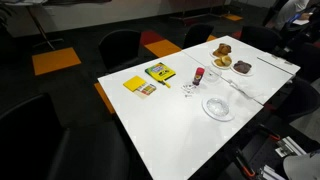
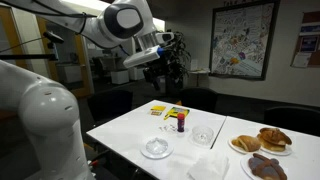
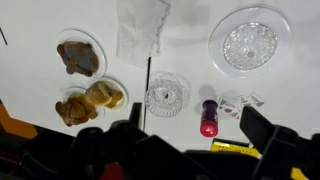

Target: Move the glass bowl to the left

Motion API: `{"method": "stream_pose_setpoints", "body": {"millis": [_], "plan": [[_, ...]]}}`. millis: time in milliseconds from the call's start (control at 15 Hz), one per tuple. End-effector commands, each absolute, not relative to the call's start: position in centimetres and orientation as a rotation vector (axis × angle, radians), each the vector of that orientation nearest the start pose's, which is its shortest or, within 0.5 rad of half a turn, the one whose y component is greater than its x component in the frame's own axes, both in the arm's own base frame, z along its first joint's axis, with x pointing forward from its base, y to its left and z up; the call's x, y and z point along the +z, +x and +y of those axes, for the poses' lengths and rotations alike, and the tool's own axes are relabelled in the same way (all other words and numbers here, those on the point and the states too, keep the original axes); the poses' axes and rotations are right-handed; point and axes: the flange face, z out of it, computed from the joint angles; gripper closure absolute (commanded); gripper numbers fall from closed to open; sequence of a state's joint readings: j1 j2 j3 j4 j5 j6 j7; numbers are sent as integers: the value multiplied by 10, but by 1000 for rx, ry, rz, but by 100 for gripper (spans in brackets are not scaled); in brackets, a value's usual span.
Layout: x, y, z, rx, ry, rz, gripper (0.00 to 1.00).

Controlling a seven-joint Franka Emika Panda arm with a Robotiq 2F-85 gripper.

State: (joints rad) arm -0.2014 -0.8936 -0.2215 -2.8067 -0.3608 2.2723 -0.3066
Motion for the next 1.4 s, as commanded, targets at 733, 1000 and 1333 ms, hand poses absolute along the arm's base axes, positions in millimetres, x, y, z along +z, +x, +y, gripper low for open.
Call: {"method": "stream_pose_setpoints", "body": {"millis": [733,1000,1333], "plan": [[450,273,-244,-550,-3227,-239,0],[449,273,-254,-456,-3255,-251,0],[451,272,-249,-504,-3253,-225,0]]}}
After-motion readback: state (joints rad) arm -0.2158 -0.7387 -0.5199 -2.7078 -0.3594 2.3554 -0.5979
